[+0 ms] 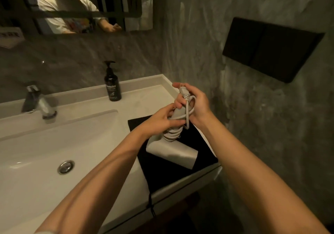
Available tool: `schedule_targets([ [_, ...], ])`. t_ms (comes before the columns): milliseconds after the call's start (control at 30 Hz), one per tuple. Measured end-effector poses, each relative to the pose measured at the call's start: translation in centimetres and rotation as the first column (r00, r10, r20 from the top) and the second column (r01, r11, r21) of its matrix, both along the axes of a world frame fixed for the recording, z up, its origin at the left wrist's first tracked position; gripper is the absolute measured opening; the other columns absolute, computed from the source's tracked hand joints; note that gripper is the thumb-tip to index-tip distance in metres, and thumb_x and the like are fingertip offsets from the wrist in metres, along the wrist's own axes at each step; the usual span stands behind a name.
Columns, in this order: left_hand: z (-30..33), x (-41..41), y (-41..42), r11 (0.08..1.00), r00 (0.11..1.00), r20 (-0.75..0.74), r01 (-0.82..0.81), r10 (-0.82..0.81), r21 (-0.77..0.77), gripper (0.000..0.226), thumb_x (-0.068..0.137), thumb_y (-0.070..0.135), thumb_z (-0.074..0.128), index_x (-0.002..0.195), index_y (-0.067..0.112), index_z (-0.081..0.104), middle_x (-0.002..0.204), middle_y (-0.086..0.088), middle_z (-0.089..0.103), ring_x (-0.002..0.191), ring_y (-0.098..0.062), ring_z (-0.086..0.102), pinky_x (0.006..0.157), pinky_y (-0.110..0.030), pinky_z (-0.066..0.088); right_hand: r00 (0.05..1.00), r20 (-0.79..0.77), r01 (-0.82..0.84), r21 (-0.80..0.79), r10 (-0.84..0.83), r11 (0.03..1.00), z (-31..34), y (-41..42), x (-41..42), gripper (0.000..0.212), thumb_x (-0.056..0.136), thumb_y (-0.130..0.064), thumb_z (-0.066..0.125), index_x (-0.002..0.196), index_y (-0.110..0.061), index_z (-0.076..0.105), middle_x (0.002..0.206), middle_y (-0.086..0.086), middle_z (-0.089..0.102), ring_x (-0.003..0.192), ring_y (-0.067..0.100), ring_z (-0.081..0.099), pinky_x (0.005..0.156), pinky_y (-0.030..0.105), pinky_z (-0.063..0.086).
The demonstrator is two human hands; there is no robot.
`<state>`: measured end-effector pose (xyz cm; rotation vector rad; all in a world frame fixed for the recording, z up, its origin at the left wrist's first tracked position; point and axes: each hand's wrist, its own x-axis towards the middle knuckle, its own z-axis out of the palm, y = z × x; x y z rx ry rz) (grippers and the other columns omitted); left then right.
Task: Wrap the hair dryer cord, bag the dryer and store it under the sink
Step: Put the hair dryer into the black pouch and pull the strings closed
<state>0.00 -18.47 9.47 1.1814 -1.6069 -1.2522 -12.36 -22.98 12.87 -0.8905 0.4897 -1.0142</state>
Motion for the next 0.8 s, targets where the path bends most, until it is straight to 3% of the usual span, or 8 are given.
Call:
schedule_targets([
  [133,-1.7,-0.8,-0.6,0.998,0.998,-0.016,-0.065,0.065,-0.023,0.037,0.091,0.003,0.059,0.126,0.012,0.050,0.108,0.003,0.064,0.092,0.004,0.063,0.080,-0.011,0.047,0.997,-0.071,-0.018,-0.080,0.012,0.997,-0.6,-0.7,0.0,0.033,0.099,-0.022,0.033,0.103,-0.002,0.059,0.041,-0.001,0.041,0.043,0.015,0.039,0.053,0.026,0.038],
  [233,-2.4,-0.8,-0.7,0.989,0.991,-0.016,-0.131,0.130,-0.072,0.039,0.092,0.002,0.056,0.130,0.004,0.046,0.112,-0.005,0.060,0.094,-0.001,0.059,0.082,-0.011,0.045,0.992,-0.120,0.033,-0.139,-0.049,0.990,-0.4,-1.0,0.4,0.022,0.099,-0.017,0.038,0.102,-0.003,0.055,0.043,-0.001,0.047,0.046,0.014,0.044,0.062,0.027,0.041],
  [300,-2.4,-0.7,-0.8,0.992,0.994,-0.033,-0.105,0.103,-0.063,0.042,0.092,0.006,0.058,0.131,0.001,0.044,0.116,-0.011,0.058,0.101,-0.013,0.057,0.088,-0.021,0.045,0.975,-0.196,0.066,-0.182,-0.102,0.981,-0.3,-1.2,0.2,0.015,0.098,-0.016,0.044,0.093,-0.007,0.055,0.047,0.002,0.054,0.048,0.015,0.046,0.055,0.026,0.038],
  [367,-2.1,-0.5,-0.6,0.998,0.995,-0.077,-0.061,0.061,0.004,0.043,0.092,0.021,0.058,0.131,0.007,0.047,0.115,-0.005,0.059,0.101,-0.011,0.058,0.087,-0.023,0.046,0.950,-0.284,0.062,-0.230,-0.128,0.971,0.0,-1.2,-0.6,0.013,0.096,-0.017,0.049,0.089,-0.008,0.056,0.053,0.004,0.059,0.046,0.014,0.049,0.046,0.021,0.040],
  [433,-2.1,-0.5,-0.6,0.998,0.991,-0.128,-0.045,0.051,0.049,0.038,0.097,0.030,0.047,0.130,0.010,0.049,0.112,0.001,0.061,0.096,-0.002,0.059,0.082,-0.015,0.046,0.912,-0.369,0.066,-0.299,-0.179,0.952,0.2,-1.2,-1.5,0.014,0.093,-0.018,0.054,0.092,-0.006,0.061,0.062,0.005,0.064,0.051,0.012,0.058,0.049,0.020,0.047],
  [600,-2.9,-1.0,-0.8,0.991,0.992,-0.046,-0.121,0.119,-0.047,0.028,0.099,0.030,0.048,0.121,0.015,0.052,0.090,0.010,0.059,0.068,0.013,0.057,0.060,-0.003,0.041,0.610,-0.535,0.233,-0.585,-0.585,0.777,-0.8,-0.3,-1.4,0.023,0.082,-0.031,0.070,0.094,-0.012,0.068,0.083,-0.004,0.067,0.071,0.000,0.062,0.061,0.008,0.044],
  [700,-2.8,-1.2,-0.7,0.986,0.991,-0.053,-0.131,0.126,-0.099,0.022,0.099,0.028,0.049,0.118,0.018,0.053,0.093,0.016,0.061,0.082,0.008,0.060,0.068,-0.003,0.042,0.440,-0.485,0.390,-0.656,-0.756,0.647,-3.0,1.7,-0.9,0.038,0.076,-0.053,0.066,0.090,-0.017,0.060,0.087,-0.002,0.065,0.078,0.010,0.060,0.068,0.016,0.045],
  [800,-2.9,-1.2,-0.9,0.987,0.989,-0.093,-0.122,0.112,-0.108,0.024,0.099,0.017,0.048,0.121,0.012,0.052,0.104,0.005,0.066,0.095,0.001,0.063,0.081,-0.010,0.047,0.403,-0.475,0.411,-0.670,-0.783,0.618,-4.8,3.5,-1.2,0.046,0.074,-0.065,0.056,0.089,-0.022,0.051,0.083,-0.002,0.063,0.076,0.015,0.060,0.066,0.029,0.046],
])
